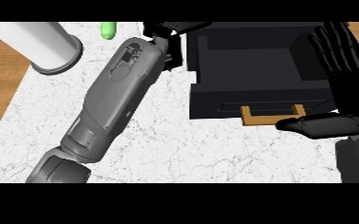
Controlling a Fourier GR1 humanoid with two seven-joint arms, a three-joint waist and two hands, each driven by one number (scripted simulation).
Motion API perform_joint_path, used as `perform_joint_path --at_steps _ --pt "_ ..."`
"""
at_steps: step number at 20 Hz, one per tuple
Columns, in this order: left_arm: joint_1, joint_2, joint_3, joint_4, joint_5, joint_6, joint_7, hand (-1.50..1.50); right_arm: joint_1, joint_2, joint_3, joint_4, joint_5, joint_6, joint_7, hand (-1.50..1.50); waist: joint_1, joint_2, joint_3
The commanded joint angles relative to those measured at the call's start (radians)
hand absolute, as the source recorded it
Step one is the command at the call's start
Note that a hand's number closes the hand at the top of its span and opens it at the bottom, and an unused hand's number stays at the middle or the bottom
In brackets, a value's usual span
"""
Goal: Pick up the cup, place it into the drawer and close the drawer
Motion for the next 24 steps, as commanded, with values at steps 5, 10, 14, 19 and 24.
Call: perform_joint_path --at_steps 5,10,14,19,24 --pt "-0.194 -0.004 -0.074 0.290 0.058 0.099 0.068 1.50 0.001 -0.014 -0.015 0.050 -0.011 0.037 -0.064 -1.50 -0.040 0.013 0.001" --pt "-0.200 -0.004 -0.194 0.386 0.104 0.080 0.111 1.50 -0.066 -0.005 0.018 0.037 -0.023 0.037 -0.014 -1.50 -0.091 0.023 0.002" --pt "-0.190 -0.004 -0.256 0.445 0.095 -0.007 0.138 1.50 -0.053 0.004 0.027 0.033 -0.029 0.049 -0.038 -1.50 -0.116 0.032 0.002" --pt "-0.145 -0.004 -0.313 0.432 0.135 0.009 0.099 -1.50 -0.123 0.004 0.042 0.065 -0.026 0.053 -0.036 -1.50 -0.159 0.045 0.002" --pt "-0.077 -0.004 -0.308 0.380 0.233 0.009 0.035 -1.50 -0.142 0.027 0.100 0.052 -0.086 0.119 -0.025 -1.50 -0.182 0.048 0.000"
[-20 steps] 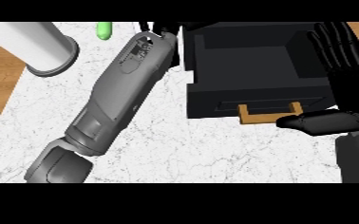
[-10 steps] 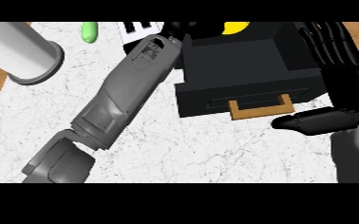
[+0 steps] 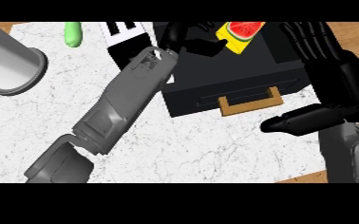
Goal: Pick up the cup, place it into the drawer and close the drawer
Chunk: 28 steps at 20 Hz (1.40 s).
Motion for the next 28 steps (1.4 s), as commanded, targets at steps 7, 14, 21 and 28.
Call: perform_joint_path --at_steps 7,14,21,28 --pt "0.019 0.000 0.050 -0.105 0.189 -0.024 -0.175 -1.50 -0.017 0.003 0.162 0.024 -0.173 0.253 0.033 1.50 -0.001 0.005 -0.002" --pt "0.008 0.000 0.063 -0.091 0.272 0.073 -0.241 -1.50 0.029 -0.169 0.265 0.004 -0.065 0.404 0.148 1.50 0.045 -0.022 -0.001" --pt "0.042 0.000 0.086 -0.066 0.302 0.023 -0.271 -1.50 0.121 -0.191 0.368 -0.006 0.360 0.274 0.054 -1.50 0.142 -0.035 -0.001" --pt "0.110 0.043 0.127 -0.102 0.310 -0.065 -0.329 -1.50 0.057 -0.134 0.432 0.321 0.547 0.170 -0.035 -1.50 0.200 -0.039 -0.001"
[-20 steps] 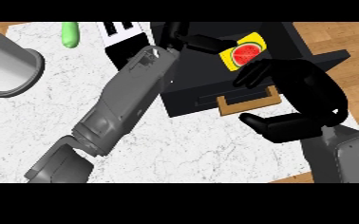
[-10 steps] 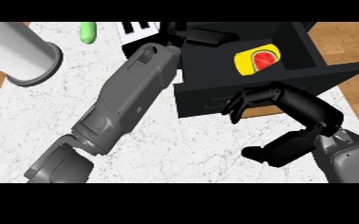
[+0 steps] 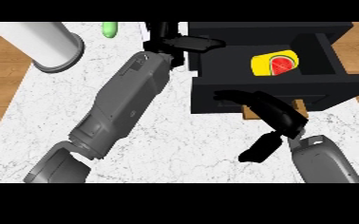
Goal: Pick up the cup, place it into the drawer and close the drawer
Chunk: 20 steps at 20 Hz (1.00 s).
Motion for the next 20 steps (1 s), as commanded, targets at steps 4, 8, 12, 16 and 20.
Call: perform_joint_path --at_steps 4,8,12,16,20 --pt "0.088 0.047 0.020 -0.073 0.008 -0.080 -0.008 -1.50 -0.081 0.041 0.084 0.416 0.204 -0.099 -0.191 -1.50 0.058 -0.004 0.001" --pt "0.169 0.024 0.008 -0.130 0.005 -0.067 -0.038 -1.50 -0.232 0.067 0.015 0.696 0.232 -0.161 -0.251 1.50 0.102 0.000 0.002" --pt "0.204 0.113 0.023 -0.169 0.019 -0.126 0.006 -1.50 -0.302 0.039 -0.069 0.843 0.215 -0.244 -0.423 1.50 0.119 0.006 0.004" --pt "0.225 0.121 0.007 -0.222 0.020 -0.143 0.048 -1.50 -0.453 0.052 -0.156 0.967 0.183 -0.274 -0.433 1.50 0.151 0.011 0.004" --pt "0.271 0.150 0.002 -0.250 0.020 -0.188 0.043 -1.50 -0.547 -0.005 -0.234 1.056 0.157 -0.308 -0.461 1.50 0.177 0.024 0.005"
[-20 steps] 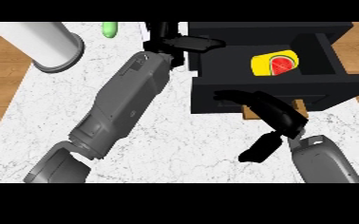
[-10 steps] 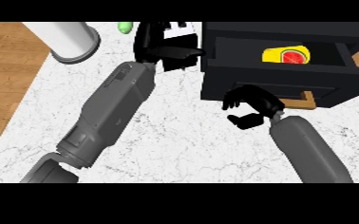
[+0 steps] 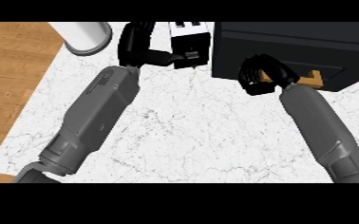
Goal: Pick up the cup, place it into the drawer and close the drawer
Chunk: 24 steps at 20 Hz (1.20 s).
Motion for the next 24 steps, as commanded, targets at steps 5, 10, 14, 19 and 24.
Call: perform_joint_path --at_steps 5,10,14,19,24 --pt "0.058 0.052 -0.011 -0.062 0.002 -0.050 0.035 -1.50 -0.161 -0.090 -0.134 0.138 -0.059 -0.029 0.003 1.50 0.041 0.010 0.000" --pt "0.069 0.083 -0.002 -0.073 0.007 -0.077 0.036 -1.50 -0.187 -0.137 -0.158 0.121 -0.094 0.035 0.012 1.50 0.057 0.019 -0.001" --pt "0.102 0.080 -0.013 -0.090 0.008 -0.099 0.031 -1.50 -0.188 -0.151 -0.167 0.097 -0.114 0.063 0.022 1.50 0.081 0.019 -0.002" --pt "0.100 0.082 -0.011 -0.107 0.018 -0.116 0.048 -1.50 -0.180 -0.165 -0.179 0.070 -0.143 0.103 0.025 1.50 0.088 0.022 -0.002" --pt "0.124 0.081 -0.019 -0.119 0.015 -0.136 0.039 -1.50 -0.167 -0.168 -0.186 0.046 -0.164 0.130 0.033 1.50 0.096 0.024 -0.002"
